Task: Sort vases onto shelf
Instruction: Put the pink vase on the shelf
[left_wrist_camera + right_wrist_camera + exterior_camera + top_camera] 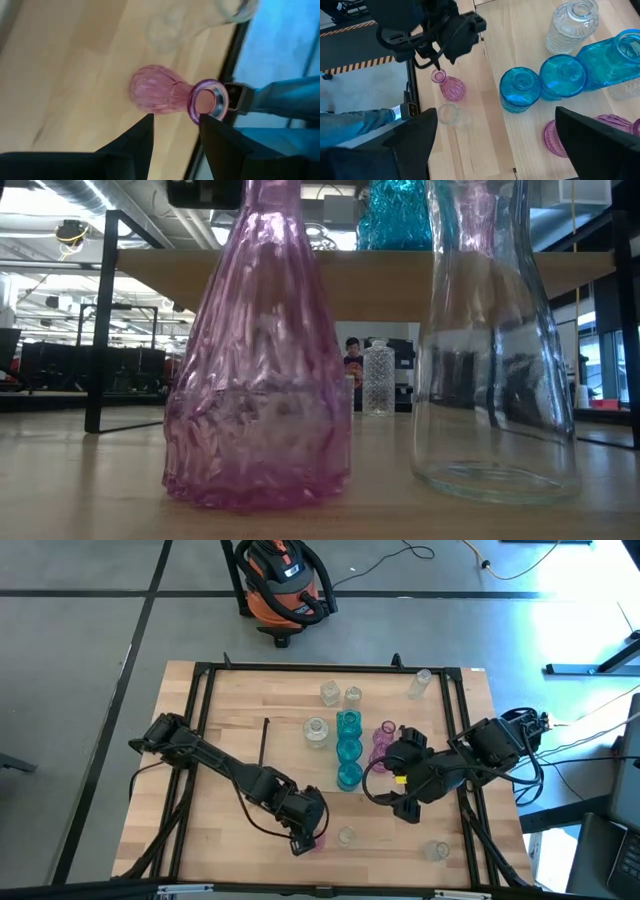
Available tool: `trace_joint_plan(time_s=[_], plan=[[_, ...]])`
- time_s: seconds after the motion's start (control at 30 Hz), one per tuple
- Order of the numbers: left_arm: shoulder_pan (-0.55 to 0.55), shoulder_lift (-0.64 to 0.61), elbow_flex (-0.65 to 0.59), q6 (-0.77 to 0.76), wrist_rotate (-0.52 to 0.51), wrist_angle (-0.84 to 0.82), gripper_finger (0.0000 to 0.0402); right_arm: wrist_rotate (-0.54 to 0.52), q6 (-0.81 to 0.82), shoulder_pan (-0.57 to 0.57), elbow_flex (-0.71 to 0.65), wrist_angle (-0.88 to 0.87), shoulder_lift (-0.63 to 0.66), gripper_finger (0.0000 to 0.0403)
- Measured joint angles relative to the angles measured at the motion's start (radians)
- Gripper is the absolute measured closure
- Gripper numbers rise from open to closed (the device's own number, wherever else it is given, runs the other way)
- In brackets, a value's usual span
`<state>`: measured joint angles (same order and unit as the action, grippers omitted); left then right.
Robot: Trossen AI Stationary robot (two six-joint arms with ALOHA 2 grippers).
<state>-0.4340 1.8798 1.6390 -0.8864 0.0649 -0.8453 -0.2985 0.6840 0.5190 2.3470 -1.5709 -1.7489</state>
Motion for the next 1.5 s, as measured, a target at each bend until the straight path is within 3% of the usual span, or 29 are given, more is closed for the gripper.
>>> trace_joint_plan(time_s=[0.97,1.5], plan=[[0.016,0.032,-0.001,-0.071,-0.003,0.084,0.0251,0.0,-0.008,-0.002,0.0,0.0,0.0,0.0029],[0.018,0.032,-0.099,-0.182,0.017,0.224,0.026,-0.021,-0.016,-0.002,0.0,0.0,0.0,0.0029]])
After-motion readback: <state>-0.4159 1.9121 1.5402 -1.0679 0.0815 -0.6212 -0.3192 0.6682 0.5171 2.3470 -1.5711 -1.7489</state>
